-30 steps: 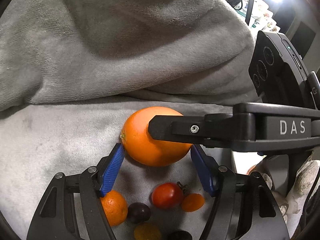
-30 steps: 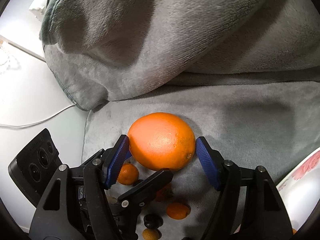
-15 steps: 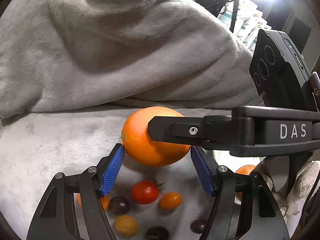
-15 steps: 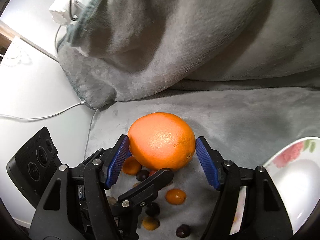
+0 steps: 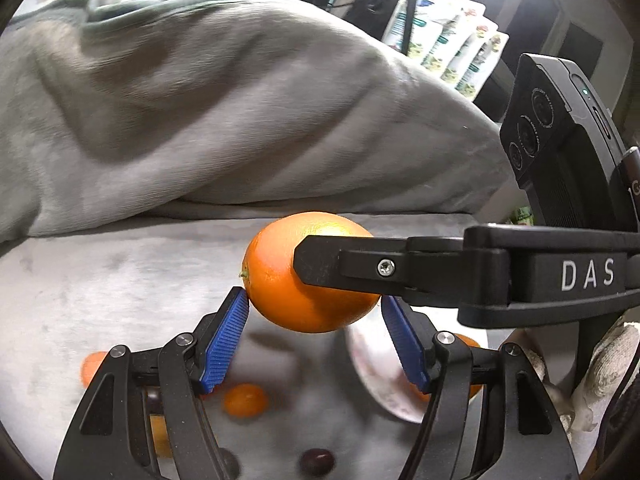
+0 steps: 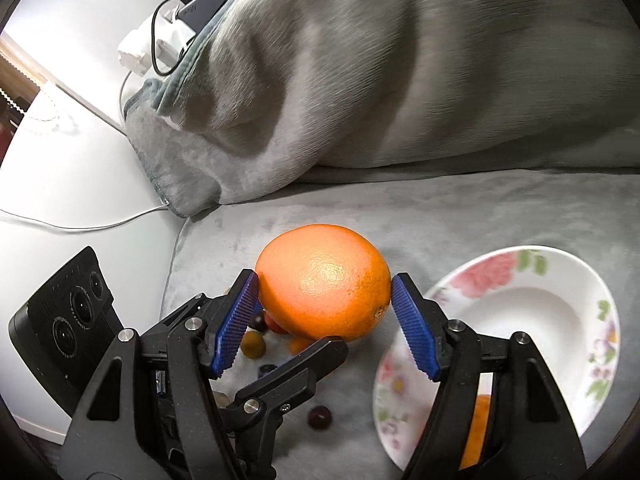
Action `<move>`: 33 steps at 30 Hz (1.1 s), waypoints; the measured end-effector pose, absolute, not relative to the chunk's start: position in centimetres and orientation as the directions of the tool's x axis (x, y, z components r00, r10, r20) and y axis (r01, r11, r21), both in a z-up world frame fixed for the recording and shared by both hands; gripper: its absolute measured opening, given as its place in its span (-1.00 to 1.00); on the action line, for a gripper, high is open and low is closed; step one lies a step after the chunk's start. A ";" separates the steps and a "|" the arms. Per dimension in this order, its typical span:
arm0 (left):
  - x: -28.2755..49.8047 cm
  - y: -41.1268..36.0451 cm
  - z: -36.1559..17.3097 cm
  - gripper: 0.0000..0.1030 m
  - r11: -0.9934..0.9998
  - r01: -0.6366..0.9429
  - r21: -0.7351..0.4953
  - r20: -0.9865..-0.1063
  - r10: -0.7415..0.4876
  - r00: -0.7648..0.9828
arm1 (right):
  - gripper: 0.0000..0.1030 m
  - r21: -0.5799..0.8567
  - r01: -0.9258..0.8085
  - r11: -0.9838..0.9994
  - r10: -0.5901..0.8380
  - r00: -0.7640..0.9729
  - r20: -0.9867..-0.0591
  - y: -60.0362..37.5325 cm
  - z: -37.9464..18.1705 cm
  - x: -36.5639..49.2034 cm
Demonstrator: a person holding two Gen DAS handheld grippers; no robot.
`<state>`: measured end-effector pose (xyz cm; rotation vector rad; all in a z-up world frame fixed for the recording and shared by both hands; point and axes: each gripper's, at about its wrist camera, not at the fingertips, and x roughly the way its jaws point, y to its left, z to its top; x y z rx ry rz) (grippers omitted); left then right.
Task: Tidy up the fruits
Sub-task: 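Lift the oval orange with the right gripper toward the plate, then lower the oval orange onto the plate beside the mandarin and open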
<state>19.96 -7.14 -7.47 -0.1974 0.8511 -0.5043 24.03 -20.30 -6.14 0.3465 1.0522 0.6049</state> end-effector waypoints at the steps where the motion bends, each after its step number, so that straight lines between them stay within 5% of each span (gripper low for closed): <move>1: 19.9 -7.5 -7.5 0.33 0.864 0.351 -0.361 -0.669 -0.502 0.549 | 0.39 0.540 -0.294 0.789 0.615 0.360 -0.702 -20.9 -6.1 23.9; 33: 17.8 -16.1 -6.7 0.33 0.777 0.515 -0.362 -0.687 -0.596 0.417 | 0.39 0.638 -0.133 0.758 0.607 0.500 -0.617 -36.7 -7.4 21.9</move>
